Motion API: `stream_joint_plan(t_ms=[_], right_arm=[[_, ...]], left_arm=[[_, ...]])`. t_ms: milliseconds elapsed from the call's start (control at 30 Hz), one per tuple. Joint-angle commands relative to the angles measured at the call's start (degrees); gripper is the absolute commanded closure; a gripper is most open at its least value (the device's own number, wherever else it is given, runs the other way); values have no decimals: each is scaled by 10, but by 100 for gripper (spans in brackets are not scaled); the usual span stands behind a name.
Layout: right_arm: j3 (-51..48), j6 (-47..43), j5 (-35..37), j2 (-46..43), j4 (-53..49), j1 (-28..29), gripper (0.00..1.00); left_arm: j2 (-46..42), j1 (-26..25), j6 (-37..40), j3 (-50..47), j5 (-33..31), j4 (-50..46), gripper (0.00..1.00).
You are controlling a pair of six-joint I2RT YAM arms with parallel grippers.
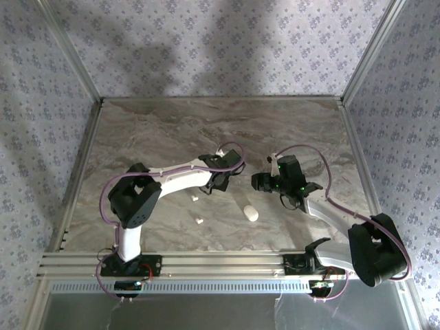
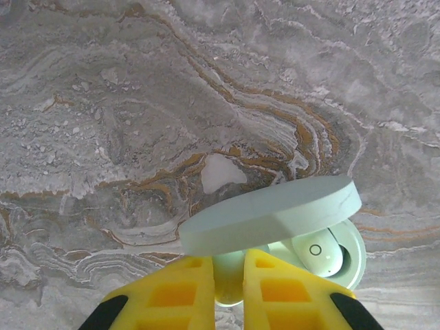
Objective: Insert the wireless bluetooth earbuds into the charging case
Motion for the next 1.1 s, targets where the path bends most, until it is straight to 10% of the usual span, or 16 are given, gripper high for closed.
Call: stream_joint_plan(t_ms=[0,1067], right_arm=[[-4,8,-6,-6,-1,-4,36],[-4,8,-5,-7,-1,-5,36]], left_arm=[[13,-6,9,14,-7,-20,86],[11,-26,4,40,-5,-65,74]])
